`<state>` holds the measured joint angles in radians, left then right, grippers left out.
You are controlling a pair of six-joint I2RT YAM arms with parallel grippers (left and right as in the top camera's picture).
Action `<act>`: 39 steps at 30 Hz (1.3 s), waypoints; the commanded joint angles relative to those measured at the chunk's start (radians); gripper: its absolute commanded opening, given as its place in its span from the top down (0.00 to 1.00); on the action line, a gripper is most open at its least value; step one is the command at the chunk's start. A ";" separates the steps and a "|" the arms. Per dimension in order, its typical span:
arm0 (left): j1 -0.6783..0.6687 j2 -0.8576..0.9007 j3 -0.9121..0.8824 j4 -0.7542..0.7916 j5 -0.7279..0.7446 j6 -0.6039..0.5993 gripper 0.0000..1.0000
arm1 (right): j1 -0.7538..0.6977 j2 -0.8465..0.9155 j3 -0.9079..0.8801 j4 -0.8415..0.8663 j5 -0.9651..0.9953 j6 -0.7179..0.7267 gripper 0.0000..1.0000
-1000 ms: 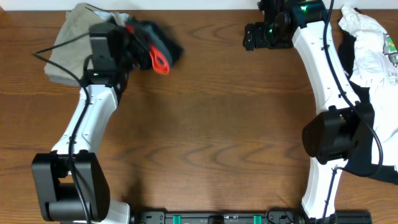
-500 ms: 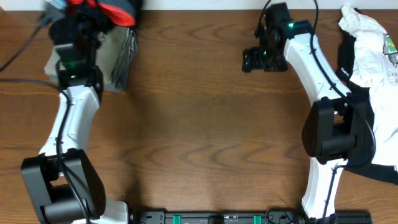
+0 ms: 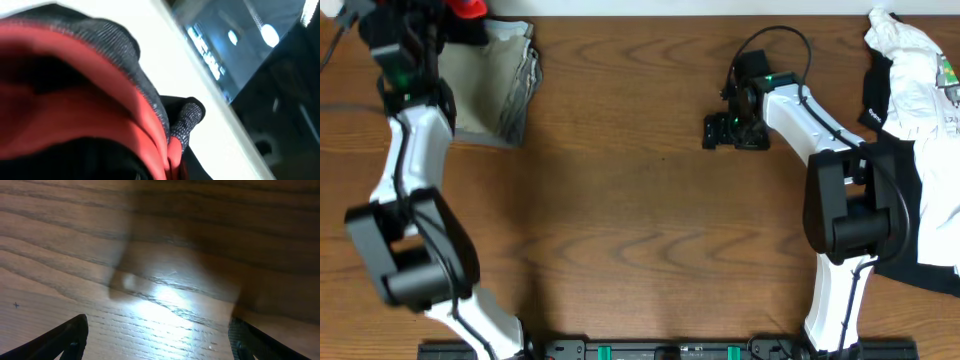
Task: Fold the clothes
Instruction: 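Lower the folded black pants with left gripper onto the khaki stack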
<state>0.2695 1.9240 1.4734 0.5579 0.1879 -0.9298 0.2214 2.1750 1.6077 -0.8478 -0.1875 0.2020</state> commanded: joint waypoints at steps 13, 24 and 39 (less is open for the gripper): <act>0.000 0.280 0.518 -0.268 0.150 -0.053 0.94 | 0.008 0.008 -0.006 0.030 -0.011 0.014 0.11; 0.035 0.324 0.518 -0.575 0.271 -0.055 0.94 | 0.008 0.008 -0.006 0.035 -0.011 0.012 0.10; 0.203 0.288 0.518 -0.870 0.662 0.029 0.94 | 0.008 0.008 -0.006 0.070 -0.011 0.010 0.09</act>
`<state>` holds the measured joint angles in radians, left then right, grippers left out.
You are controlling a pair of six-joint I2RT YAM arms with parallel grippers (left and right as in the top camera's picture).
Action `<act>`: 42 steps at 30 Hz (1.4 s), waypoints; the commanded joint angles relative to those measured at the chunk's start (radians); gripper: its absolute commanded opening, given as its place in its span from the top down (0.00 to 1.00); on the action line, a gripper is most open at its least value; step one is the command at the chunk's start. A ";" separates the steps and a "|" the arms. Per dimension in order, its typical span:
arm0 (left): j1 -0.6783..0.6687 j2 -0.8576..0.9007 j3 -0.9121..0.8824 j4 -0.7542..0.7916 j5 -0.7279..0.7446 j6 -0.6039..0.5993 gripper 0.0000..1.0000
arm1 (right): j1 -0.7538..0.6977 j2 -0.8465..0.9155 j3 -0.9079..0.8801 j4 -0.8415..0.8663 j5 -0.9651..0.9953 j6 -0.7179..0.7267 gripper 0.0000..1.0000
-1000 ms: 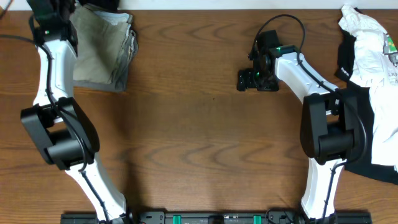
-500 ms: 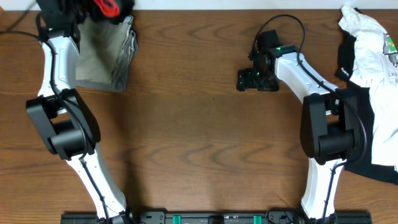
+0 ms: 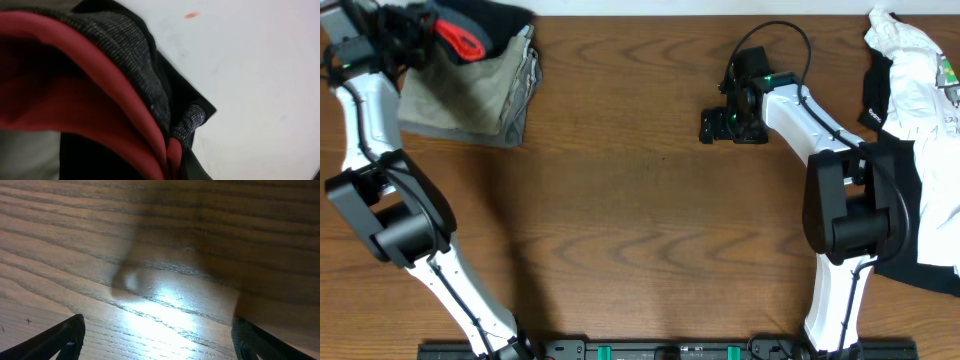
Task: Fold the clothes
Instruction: 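Lower the folded black pants with left gripper onto the khaki stack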
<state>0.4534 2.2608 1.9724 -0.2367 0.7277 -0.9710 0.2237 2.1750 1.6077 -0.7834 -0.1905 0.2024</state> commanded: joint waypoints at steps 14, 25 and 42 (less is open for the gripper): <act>0.150 -0.048 0.019 -0.702 -0.134 0.362 0.94 | 0.006 0.008 -0.006 0.010 -0.008 0.010 0.09; 0.134 -0.048 0.019 -0.693 -0.320 0.370 0.17 | 0.006 0.008 -0.006 0.013 -0.009 0.010 0.09; 0.019 -0.266 0.023 -0.508 -0.409 0.884 0.01 | 0.006 0.008 -0.006 0.039 -0.009 0.010 0.08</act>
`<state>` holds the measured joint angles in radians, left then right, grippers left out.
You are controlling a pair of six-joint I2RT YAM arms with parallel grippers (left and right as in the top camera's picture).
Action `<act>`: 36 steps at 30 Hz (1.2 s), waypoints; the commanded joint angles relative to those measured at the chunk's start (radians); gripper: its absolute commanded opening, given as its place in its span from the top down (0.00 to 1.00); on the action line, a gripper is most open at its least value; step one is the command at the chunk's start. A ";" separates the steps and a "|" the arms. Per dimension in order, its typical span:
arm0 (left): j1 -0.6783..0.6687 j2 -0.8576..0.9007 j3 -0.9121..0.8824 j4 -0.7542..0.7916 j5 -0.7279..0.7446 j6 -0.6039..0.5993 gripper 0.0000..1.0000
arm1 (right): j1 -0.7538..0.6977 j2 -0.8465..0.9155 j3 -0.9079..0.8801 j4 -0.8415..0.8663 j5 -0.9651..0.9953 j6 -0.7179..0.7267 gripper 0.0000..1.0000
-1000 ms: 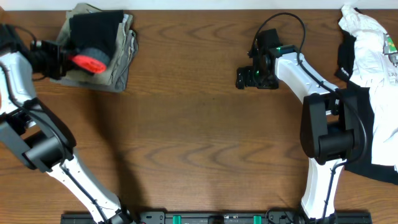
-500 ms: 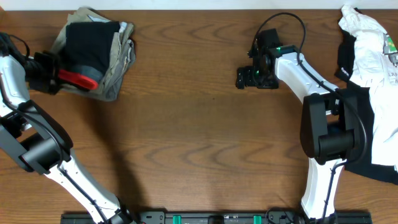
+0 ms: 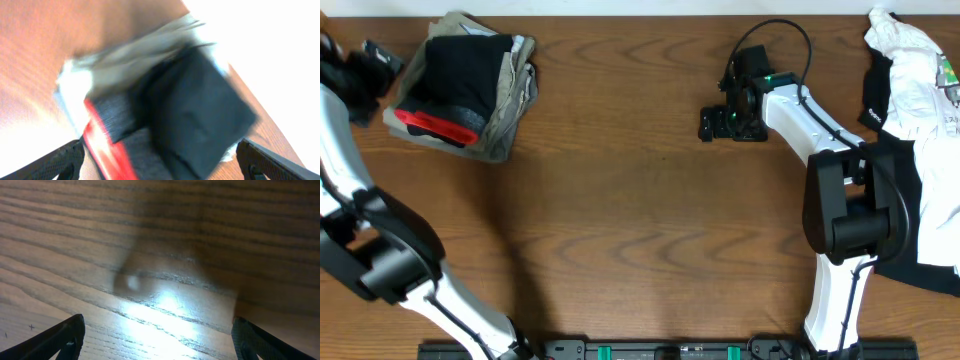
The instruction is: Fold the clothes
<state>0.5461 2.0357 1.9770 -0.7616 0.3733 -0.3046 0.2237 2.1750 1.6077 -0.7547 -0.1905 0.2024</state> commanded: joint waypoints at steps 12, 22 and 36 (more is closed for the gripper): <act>-0.307 0.134 0.007 0.251 -0.284 0.369 0.94 | 0.006 0.008 -0.006 0.015 -0.008 0.010 0.08; -0.335 0.277 0.007 0.347 -0.242 0.363 0.94 | 0.006 0.008 -0.006 0.034 -0.008 0.010 0.08; -0.399 0.423 0.007 0.519 -0.232 0.328 0.94 | 0.005 0.008 -0.006 0.047 0.003 0.009 0.08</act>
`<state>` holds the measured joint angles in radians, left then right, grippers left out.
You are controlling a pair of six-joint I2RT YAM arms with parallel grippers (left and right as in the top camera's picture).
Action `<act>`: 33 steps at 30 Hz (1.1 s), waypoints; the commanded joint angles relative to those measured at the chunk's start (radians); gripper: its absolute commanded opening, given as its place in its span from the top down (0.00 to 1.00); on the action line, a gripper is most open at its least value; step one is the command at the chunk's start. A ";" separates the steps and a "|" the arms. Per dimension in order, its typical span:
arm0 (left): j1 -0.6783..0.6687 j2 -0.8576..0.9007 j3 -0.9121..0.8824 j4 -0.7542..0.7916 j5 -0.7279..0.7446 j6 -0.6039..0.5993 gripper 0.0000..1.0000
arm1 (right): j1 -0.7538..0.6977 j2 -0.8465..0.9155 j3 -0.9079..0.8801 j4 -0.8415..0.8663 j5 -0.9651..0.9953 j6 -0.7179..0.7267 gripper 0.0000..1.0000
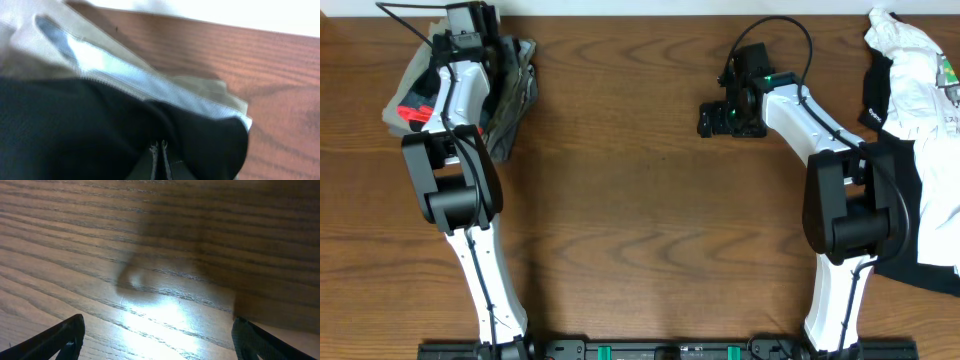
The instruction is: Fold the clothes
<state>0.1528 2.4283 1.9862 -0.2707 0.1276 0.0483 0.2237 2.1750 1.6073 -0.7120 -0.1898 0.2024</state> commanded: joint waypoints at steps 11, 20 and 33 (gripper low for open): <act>-0.004 0.011 0.003 0.173 -0.069 -0.139 0.83 | 0.004 0.008 -0.005 0.014 0.002 0.009 0.08; 0.023 -0.208 0.003 -0.140 -0.070 -0.046 0.07 | 0.002 0.008 -0.005 0.013 0.002 0.002 0.07; 0.066 -0.242 -0.047 -0.585 -0.068 0.184 0.10 | -0.001 0.008 -0.005 0.023 0.002 -0.001 0.06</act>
<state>0.2218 2.1674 1.9659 -0.8314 0.0669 0.1619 0.2237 2.1750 1.6073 -0.6926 -0.1890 0.2016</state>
